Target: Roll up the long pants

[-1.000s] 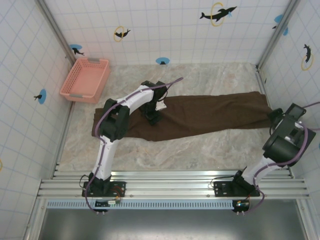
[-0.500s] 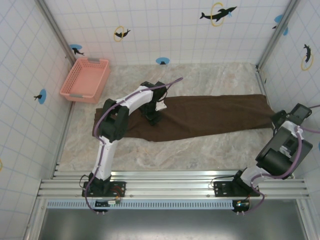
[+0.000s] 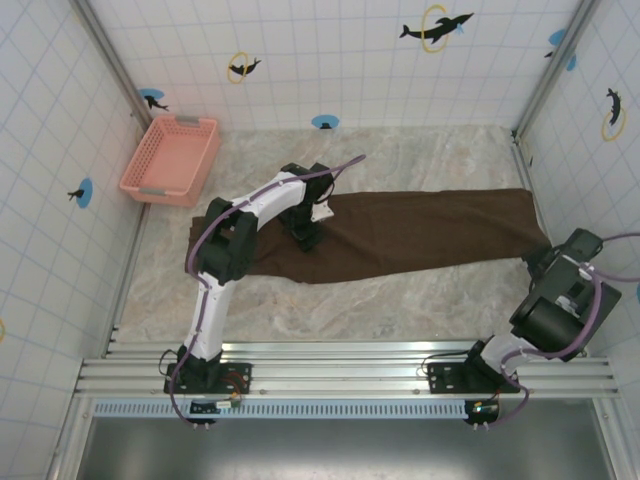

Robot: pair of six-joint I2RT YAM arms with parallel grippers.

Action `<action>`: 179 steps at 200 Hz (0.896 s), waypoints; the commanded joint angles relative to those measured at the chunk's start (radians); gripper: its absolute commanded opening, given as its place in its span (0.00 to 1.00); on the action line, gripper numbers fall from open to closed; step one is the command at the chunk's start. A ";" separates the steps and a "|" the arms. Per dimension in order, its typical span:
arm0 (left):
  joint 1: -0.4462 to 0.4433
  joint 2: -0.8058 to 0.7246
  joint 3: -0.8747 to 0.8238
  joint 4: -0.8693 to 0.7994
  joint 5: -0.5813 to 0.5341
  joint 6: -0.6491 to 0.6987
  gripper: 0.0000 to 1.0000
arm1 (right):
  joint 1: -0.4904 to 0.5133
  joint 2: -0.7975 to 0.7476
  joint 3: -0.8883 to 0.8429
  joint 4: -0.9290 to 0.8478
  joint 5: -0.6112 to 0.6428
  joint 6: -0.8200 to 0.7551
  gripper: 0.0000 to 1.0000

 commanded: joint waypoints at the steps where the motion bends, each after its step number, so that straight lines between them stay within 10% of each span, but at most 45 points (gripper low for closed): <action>1: -0.009 0.001 -0.025 0.013 0.038 -0.013 0.98 | -0.008 0.036 -0.028 0.066 -0.021 0.038 0.64; 131: -0.008 0.026 0.003 -0.016 0.020 0.004 0.97 | 0.018 0.356 0.144 0.163 -0.021 0.117 0.60; 179: -0.008 0.031 0.011 -0.023 0.017 -0.004 0.97 | 0.055 0.371 0.122 0.311 -0.041 0.185 0.29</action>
